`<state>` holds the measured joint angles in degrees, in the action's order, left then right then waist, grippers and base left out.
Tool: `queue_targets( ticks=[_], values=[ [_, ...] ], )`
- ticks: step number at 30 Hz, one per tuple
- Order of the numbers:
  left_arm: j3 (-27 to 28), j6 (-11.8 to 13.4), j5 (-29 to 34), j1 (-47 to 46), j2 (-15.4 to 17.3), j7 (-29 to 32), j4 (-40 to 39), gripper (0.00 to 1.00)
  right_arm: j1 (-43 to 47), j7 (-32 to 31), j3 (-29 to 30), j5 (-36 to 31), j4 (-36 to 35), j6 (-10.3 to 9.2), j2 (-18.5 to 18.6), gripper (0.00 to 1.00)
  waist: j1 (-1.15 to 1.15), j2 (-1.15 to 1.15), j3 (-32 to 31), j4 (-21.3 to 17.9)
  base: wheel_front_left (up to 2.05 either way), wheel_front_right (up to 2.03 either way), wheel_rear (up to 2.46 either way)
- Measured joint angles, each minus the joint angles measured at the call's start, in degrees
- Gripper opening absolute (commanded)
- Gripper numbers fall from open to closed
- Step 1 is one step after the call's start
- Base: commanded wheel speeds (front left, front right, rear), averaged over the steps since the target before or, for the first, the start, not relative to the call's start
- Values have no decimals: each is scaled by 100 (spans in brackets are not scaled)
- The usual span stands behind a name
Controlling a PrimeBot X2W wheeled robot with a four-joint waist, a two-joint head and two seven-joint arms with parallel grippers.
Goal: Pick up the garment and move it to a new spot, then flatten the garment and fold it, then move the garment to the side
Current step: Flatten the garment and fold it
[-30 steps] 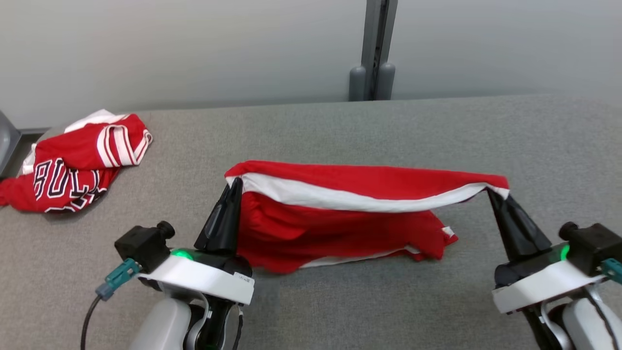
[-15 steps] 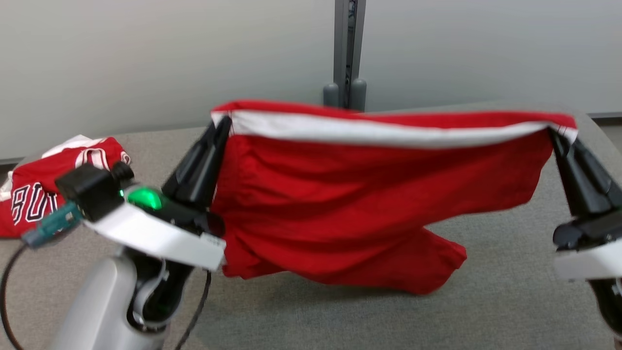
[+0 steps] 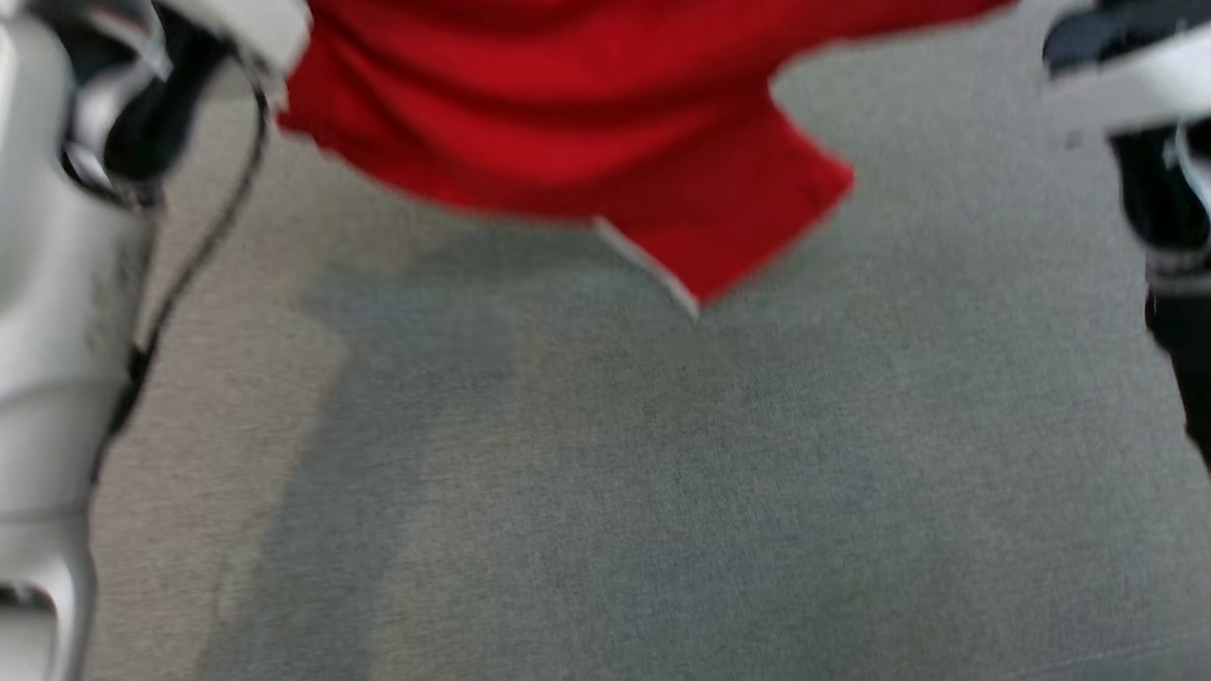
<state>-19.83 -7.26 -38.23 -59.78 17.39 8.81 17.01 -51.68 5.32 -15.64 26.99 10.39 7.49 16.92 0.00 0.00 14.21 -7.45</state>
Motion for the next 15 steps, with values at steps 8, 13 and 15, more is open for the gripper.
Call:
queue_targets(
  ticks=[8, 13, 15],
  values=[
    [-364, -9, 466, -2193, 19, -1128, 1343, 0, -2147, 891, 179, -307, 1731, 0, -844, 0, 0, 0, 1081, -415, 0, 0, 0],
    [-914, -16, 443, -2182, 280, -1718, 2249, 0, -2088, 955, -365, -261, 2462, 0, -1211, 0, 0, 0, 1549, -700, 0, 0, 0],
    [-1122, -16, 333, -1977, 359, -1797, 2552, 0, -1905, 959, -636, -163, 2503, 0, -1293, 0, 0, 0, 1702, -781, 0, 0, 0]
  ],
)
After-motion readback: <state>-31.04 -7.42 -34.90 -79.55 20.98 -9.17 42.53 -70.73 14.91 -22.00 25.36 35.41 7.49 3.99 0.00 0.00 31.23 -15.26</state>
